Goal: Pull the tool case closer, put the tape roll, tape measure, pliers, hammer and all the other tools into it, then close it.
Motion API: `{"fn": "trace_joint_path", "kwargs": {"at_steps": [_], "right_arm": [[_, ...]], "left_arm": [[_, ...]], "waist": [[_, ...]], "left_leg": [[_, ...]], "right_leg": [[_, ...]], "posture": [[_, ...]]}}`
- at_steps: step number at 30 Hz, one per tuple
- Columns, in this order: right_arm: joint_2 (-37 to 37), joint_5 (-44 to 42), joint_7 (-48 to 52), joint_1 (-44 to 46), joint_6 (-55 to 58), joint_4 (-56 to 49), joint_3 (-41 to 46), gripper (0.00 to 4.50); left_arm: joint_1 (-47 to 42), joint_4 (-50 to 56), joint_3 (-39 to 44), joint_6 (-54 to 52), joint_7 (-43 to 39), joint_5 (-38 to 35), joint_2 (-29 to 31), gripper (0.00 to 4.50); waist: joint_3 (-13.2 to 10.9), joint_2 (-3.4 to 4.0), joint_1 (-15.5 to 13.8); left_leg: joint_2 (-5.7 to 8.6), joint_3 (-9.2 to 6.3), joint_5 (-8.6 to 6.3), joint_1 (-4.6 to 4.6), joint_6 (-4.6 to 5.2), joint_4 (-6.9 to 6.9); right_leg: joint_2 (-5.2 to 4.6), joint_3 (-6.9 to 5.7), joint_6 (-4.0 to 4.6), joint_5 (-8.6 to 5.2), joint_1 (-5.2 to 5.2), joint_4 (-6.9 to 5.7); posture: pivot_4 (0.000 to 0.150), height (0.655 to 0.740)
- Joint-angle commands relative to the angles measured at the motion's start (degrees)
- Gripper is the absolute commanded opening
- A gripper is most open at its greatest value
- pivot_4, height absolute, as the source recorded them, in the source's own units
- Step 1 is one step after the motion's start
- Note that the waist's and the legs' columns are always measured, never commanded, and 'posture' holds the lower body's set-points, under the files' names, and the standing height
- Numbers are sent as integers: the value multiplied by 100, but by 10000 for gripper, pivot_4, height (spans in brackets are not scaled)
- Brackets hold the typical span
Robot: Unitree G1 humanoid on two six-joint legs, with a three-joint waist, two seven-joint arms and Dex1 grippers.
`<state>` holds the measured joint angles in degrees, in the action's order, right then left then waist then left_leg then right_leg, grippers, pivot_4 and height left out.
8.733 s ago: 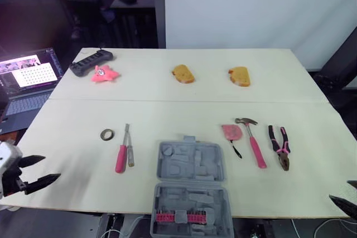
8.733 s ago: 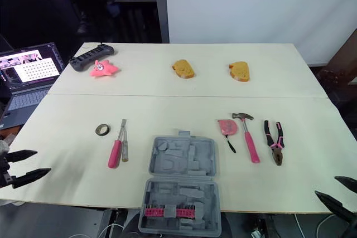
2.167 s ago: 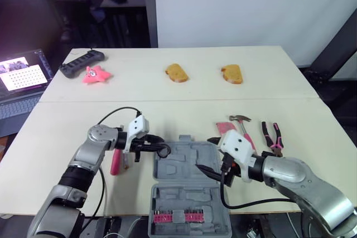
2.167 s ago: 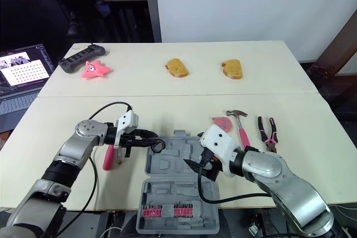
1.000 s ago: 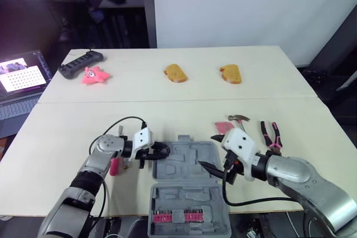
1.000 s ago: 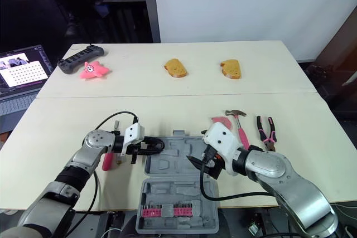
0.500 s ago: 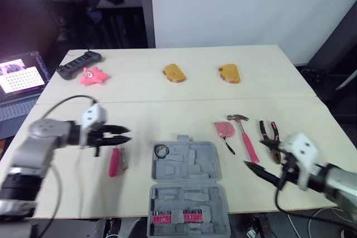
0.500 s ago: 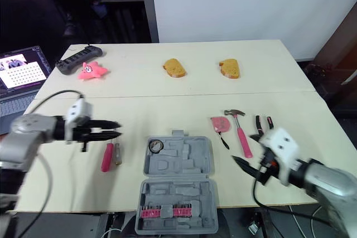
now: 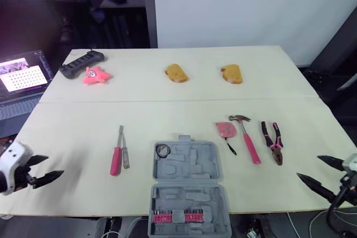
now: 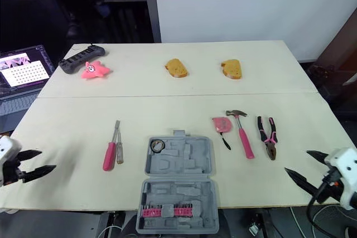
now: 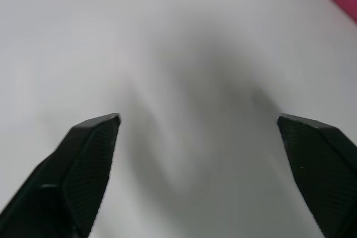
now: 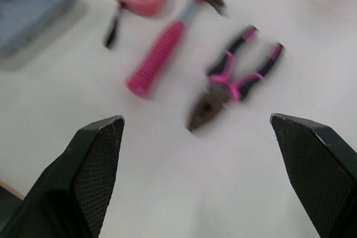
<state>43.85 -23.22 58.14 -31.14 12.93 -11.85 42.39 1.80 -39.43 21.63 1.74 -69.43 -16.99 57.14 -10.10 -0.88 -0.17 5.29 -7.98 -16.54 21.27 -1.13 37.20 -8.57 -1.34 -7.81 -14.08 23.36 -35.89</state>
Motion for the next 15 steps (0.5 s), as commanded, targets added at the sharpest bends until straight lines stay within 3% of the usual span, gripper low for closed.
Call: {"fn": "trace_joint_path", "kwargs": {"at_steps": [1, 7, 15], "right_arm": [[121, 10, 93, 20, -242, 157, 214, 45000], [86, -9, 70, -16, -199, 9, 148, 45000], [-32, -275, -357, -19, 519, -1218, 30, 45000]], "left_arm": [[13, 99, 222, 155, -12, -95, 119, 44771], [21, 437, 147, 24, -16, -143, -59, 44771], [-34, 1744, -190, -518, 216, -240, -599, 44771]], "waist": [[1, 2, -39], [1, 6, -58], [2, 15, -55]], "left_leg": [[-1, 0, 0, 0, 0, 0], [-1, 0, 0, 1, 0, 0], [-2, 1, 0, 2, -1, 0]], "right_leg": [[0, 0, 0, 0, 0, 0], [0, 0, 0, 0, 1, 0], [0, 3, 0, 0, 2, -1]], "posture": [[1500, 7400], [1500, 7400], [1500, 7400]]}}
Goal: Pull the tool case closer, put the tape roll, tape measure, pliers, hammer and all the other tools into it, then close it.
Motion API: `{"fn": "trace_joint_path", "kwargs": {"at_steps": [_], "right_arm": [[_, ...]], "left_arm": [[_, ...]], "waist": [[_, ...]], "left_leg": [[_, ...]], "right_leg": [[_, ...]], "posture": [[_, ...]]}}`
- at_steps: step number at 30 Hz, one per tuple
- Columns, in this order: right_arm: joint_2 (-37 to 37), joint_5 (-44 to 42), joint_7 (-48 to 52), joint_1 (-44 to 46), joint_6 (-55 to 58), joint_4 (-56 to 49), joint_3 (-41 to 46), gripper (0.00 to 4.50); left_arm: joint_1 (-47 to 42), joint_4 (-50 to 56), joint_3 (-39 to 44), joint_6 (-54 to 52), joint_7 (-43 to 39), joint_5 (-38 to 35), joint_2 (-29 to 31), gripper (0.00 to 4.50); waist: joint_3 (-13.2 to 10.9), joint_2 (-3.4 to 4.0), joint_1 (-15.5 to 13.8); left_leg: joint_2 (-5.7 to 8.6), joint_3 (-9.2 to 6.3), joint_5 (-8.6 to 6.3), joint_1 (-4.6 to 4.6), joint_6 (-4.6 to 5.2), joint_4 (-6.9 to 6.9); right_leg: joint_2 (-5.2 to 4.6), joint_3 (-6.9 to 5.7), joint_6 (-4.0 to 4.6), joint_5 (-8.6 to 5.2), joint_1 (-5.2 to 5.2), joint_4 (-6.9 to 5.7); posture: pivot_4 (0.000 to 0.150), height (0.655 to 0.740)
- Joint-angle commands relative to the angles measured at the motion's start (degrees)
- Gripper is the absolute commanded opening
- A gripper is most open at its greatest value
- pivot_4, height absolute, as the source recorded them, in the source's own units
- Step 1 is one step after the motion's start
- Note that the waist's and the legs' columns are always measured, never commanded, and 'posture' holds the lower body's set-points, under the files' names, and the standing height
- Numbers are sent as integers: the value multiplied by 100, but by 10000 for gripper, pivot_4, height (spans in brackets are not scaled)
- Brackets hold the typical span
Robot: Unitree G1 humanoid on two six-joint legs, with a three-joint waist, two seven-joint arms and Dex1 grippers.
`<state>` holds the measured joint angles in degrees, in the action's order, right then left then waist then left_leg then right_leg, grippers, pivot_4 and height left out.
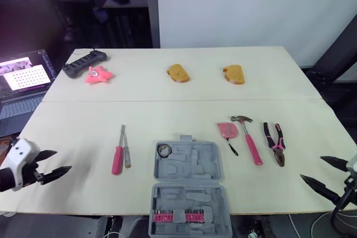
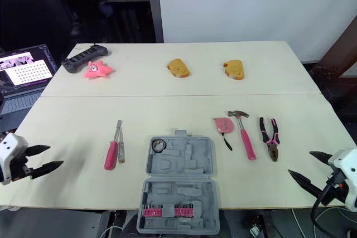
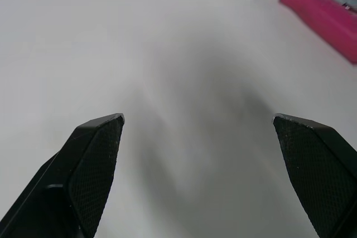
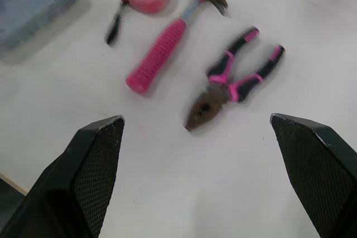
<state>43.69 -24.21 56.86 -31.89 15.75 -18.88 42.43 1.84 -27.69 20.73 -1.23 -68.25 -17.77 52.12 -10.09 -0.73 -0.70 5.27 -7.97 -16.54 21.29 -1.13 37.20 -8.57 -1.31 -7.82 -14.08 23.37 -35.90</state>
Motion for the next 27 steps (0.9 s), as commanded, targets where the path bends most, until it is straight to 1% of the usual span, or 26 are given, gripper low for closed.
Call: {"fn": "trace_joint_path", "kwargs": {"at_steps": [1, 7, 10, 12, 14, 17, 19, 22, 25, 27], "right_arm": [[-21, -228, -382, 85, 470, -791, -58, 45000], [-136, -671, -1392, 366, 1866, -2173, -562, 45000], [-459, -649, -2602, 892, 2878, -2905, -1358, 45000], [-766, -206, -3486, 1341, 3327, -3073, -1996, 45000], [-1029, 147, -4108, 1661, 3725, -3055, -2586, 45000], [-1512, 349, -4726, 2084, 4170, -2923, -3031, 45000], [-1985, 554, -5218, 2476, 4494, -2711, -3429, 45000], [-2400, 840, -5617, 2897, 4710, -2360, -3798, 45000], [-2681, 1022, -5811, 3228, 4719, -1929, -4017, 45000], [-2783, 1149, -5853, 3406, 4648, -1656, -4146, 45000]], "left_arm": [[-36, 876, -167, -348, 123, -216, -190, 44771], [71, 2454, -525, -1138, 178, -579, -493, 44771], [56, 3186, -884, -1249, 82, -663, -579, 44771], [29, 3569, -1100, -1140, 26, -660, -646, 44771], [2, 3841, -1165, -1046, 37, -789, -824, 44771], [-59, 3997, -1073, -944, 115, -1086, -1160, 44771], [-45, 4052, -1119, -934, -197, -1162, -1031, 44771], [-105, 4138, -1177, -1075, -423, -1293, -910, 44771], [-189, 4150, -1241, -1175, -574, -1423, -844, 44771], [-239, 4080, -1302, -1075, -679, -1368, -829, 44771]], "waist": [[0, 0, -2], [1, -1, -5], [1, 2, -2], [2, 1, -4], [2, 9, -7], [3, 9, -11], [3, 6, 0], [2, 24, 13], [2, 25, 14], [2, 26, 6]], "left_leg": [[0, 0, 0, 0, 0, 1], [0, -4, 0, 6, -1, 1], [0, -3, 1, 5, -1, 1], [0, -3, 1, 6, -2, 2], [0, -3, 2, 9, -3, 2], [2, -5, 3, 14, -3, -2], [2, -4, 3, 14, -4, -2], [1, -3, 7, 11, -8, -4], [2, -2, 7, 10, -8, -4], [3, -3, 7, 10, -8, -4]], "right_leg": [[0, 0, 0, 0, 0, 0], [1, 1, 1, 0, 4, 0], [0, 3, 2, 1, 5, 1], [1, 3, 4, 1, 7, 1], [1, 4, 7, 2, 10, 1], [1, 5, 7, 3, 15, 3], [2, 5, 7, 3, 19, 0], [5, 6, 12, 5, 22, -4], [6, 6, 12, 5, 21, -4], [8, 5, 12, 6, 22, -6]], "posture": [[1500, 7400], [1500, 7400], [1500, 7400], [1500, 7400], [1500, 7400], [1500, 7400], [1500, 7400], [1500, 7400], [1500, 7400], [1500, 7400]]}}
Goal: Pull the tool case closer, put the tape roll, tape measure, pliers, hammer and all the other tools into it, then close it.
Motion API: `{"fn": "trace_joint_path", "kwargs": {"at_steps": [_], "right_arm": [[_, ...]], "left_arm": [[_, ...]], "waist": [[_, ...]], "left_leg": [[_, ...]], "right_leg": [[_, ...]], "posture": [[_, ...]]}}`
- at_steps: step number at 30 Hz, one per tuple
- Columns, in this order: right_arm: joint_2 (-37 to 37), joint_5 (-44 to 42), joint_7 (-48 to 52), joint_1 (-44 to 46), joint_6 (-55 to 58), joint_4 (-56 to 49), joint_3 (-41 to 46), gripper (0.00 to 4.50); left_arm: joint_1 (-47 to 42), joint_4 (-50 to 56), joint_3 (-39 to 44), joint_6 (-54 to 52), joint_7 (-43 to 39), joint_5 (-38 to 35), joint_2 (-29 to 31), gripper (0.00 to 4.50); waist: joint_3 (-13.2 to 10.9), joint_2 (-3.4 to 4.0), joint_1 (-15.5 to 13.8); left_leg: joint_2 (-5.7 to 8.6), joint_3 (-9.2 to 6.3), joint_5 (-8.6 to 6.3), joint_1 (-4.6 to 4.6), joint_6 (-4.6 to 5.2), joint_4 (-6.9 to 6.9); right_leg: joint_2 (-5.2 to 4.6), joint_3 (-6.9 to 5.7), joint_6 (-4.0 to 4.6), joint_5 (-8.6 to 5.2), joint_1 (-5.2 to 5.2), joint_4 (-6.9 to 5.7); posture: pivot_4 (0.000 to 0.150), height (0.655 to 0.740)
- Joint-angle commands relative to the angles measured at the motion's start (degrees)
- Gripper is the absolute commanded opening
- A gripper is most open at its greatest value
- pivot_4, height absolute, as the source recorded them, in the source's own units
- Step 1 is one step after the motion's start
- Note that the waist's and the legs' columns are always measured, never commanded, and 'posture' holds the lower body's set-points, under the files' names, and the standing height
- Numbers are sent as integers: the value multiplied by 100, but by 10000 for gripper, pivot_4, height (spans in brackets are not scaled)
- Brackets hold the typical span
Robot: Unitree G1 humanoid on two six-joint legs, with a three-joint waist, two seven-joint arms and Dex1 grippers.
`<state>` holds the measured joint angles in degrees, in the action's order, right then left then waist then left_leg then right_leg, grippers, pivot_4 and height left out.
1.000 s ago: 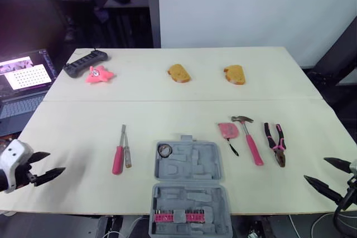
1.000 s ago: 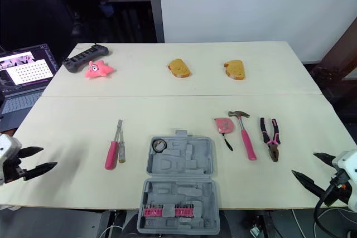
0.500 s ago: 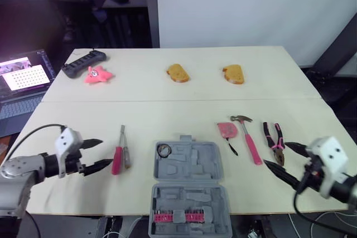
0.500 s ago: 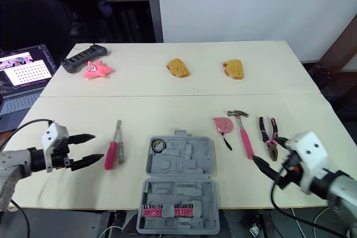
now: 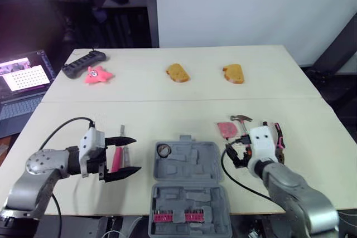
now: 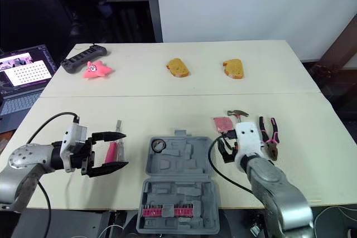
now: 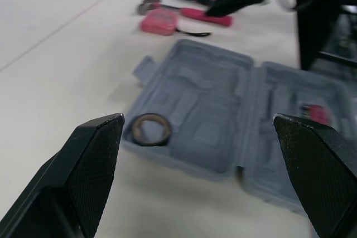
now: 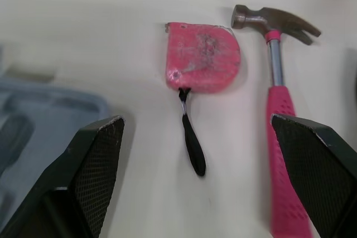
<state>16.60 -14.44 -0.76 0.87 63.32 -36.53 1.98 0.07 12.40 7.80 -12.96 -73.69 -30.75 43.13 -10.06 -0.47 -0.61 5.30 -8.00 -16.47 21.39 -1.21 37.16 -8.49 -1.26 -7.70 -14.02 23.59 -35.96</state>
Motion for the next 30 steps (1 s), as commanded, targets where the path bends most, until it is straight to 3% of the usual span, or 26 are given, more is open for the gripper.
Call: {"fn": "trace_joint_path", "kwargs": {"at_steps": [1, 14, 15, 16, 21, 24, 30], "right_arm": [[-112, 218, -89, 215, -164, 240, -166, 45000], [-550, 612, -78, 688, -685, 1641, -273, 45000], [-602, 628, -81, 732, -774, 1804, -272, 39272], [-636, 647, -73, 770, -855, 1933, -273, 36797], [-704, 716, -70, 821, -973, 2266, -225, 15171], [-697, 718, -56, 770, -992, 2302, -175, 370], [-601, 659, 84, 502, -926, 1917, -145, 370]], "left_arm": [[-87, 20, -50, 174, -179, -11, 74, 44771], [-140, -119, -268, 509, -172, 243, 34, 44771], [-130, -116, -263, 506, -160, 242, 33, 45000], [-121, -110, -259, 507, -148, 244, 30, 45000], [-112, -110, -250, 509, -109, 245, 38, 45000], [-108, -102, -238, 494, -84, 228, 48, 45000], [-130, -152, -262, 499, -120, 240, 65, 45000]], "waist": [[0, 1, 2], [-1, 4, 118], [-1, 4, 131], [-1, 4, 135], [0, 3, 147], [0, 2, 136], [1, 3, 122]], "left_leg": [[0, 0, 0, 1, 0, -1], [-1, 0, 1, -1, -2, -4], [-1, 0, 2, -1, -2, -4], [-1, -1, 2, -2, -2, -5], [-2, -1, 2, -4, -2, -5], [-2, -1, 2, -4, -2, -5], [-1, -2, 2, -4, -2, -5]], "right_leg": [[0, 0, 0, 0, 0, 0], [4, 1, 0, 0, 4, -5], [4, 2, 0, 0, 3, -5], [4, 1, 0, 0, 4, -5], [6, 3, 0, 0, 2, -5], [6, 3, 0, 0, 2, -5], [6, 4, 0, 0, 1, -5]], "posture": [[1500, 7400], [1500, 7400], [1500, 7400], [1500, 7400], [1500, 7400], [1500, 7400], [1500, 7400]]}}
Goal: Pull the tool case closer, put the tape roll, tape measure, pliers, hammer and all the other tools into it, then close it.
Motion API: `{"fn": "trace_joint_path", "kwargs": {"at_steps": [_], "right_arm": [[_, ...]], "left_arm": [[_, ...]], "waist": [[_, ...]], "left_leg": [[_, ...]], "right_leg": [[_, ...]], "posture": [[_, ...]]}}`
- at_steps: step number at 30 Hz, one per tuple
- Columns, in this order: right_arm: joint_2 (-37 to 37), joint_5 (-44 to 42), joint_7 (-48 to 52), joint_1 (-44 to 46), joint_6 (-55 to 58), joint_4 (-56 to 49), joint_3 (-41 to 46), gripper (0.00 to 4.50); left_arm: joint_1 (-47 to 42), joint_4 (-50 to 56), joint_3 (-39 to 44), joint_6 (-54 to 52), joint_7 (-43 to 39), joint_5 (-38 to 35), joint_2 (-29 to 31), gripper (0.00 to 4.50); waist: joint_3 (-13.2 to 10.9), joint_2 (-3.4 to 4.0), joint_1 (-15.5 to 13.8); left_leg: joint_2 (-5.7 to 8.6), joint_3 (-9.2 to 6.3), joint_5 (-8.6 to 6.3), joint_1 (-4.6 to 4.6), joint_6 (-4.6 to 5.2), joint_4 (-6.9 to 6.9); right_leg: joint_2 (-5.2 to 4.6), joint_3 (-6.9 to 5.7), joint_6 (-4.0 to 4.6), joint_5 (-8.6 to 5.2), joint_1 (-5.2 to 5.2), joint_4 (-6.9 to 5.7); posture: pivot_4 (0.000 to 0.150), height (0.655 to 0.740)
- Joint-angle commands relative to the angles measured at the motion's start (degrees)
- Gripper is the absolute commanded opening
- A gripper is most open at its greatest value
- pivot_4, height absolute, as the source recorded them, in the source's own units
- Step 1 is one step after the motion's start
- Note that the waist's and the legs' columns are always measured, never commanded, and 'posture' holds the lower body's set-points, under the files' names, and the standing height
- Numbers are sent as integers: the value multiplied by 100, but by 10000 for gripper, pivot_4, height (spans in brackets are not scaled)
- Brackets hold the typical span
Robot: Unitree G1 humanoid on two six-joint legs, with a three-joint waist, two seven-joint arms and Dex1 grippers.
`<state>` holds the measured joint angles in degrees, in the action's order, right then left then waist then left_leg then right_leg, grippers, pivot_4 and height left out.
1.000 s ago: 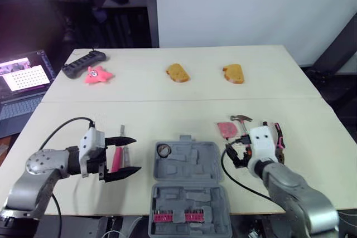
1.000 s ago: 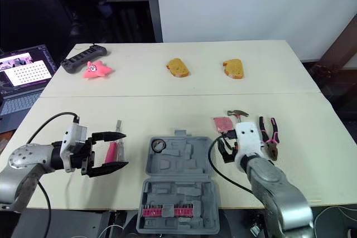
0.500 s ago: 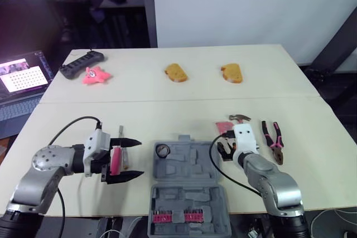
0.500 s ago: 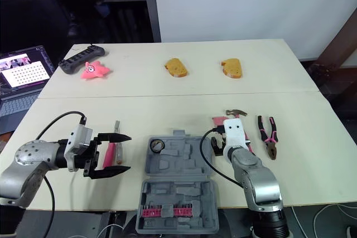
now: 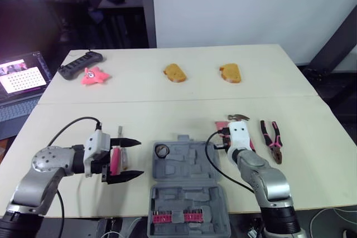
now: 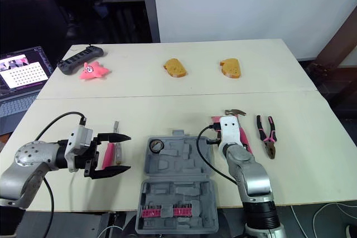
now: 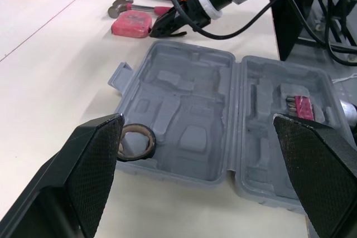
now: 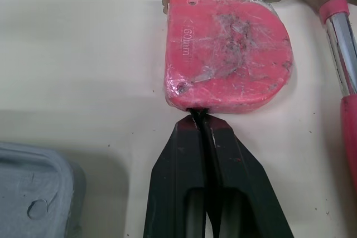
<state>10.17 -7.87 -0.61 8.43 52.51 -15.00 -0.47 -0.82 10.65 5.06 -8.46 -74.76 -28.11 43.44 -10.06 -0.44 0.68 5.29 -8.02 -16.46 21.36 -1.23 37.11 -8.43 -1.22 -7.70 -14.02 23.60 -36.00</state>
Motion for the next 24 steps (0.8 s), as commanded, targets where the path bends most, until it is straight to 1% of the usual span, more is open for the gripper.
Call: {"fn": "trace_joint_path", "kwargs": {"at_steps": [1, 6, 10, 13, 17, 19, 24], "right_arm": [[78, -3, 107, -349, 176, -355, 100, 370], [314, -126, 392, -1171, 300, -1375, 175, 370], [561, -242, 677, -2089, 416, -2361, 36, 370], [614, -295, 740, -2548, 550, -2803, 33, 370], [918, -436, 950, -3639, 870, -3685, -322, 370], [968, -493, 964, -3943, 1014, -3933, -407, 370], [751, -542, 817, -4485, 1204, -4259, -352, 370]], "left_arm": [[-51, 14, 0, 50, -15, -19, 28, 45000], [-151, -77, -152, 84, -51, 12, -35, 45000], [-241, -156, -280, 114, -98, 27, -80, 45000], [-295, -215, -339, 130, -137, 36, -100, 45000], [-407, -347, -484, 182, -228, 67, -158, 45000], [-447, -391, -523, 190, -267, 76, -177, 45000], [-513, -476, -576, 217, -347, 92, -196, 45000]], "waist": [[0, 1, -9], [0, 1, -23], [-1, 3, -12], [-1, 4, -1], [0, 2, -78], [0, 2, -161], [-1, 2, -134]], "left_leg": [[0, -1, 0, 1, 0, -1], [2, -2, 0, 2, 0, -1], [0, -2, 0, 2, 1, -3], [-2, -1, 0, 1, 1, -2], [-2, -7, -1, 6, 1, -4], [-2, -15, -4, 7, 5, -10], [4, 1, -8, 6, 10, -3]], "right_leg": [[0, 0, 0, 0, 0, 0], [-1, 0, -1, -1, 0, 1], [0, 0, -2, -2, 0, 1], [0, 1, -2, -2, 1, 1], [2, -2, -6, -6, 3, 2], [3, -8, -6, -19, 2, 4], [-12, -1, -10, -25, -2, 11]], "posture": [[1500, 7400], [1500, 7400], [1500, 7400], [1500, 7400], [1500, 7400], [1500, 7400], [1500, 7400]]}}
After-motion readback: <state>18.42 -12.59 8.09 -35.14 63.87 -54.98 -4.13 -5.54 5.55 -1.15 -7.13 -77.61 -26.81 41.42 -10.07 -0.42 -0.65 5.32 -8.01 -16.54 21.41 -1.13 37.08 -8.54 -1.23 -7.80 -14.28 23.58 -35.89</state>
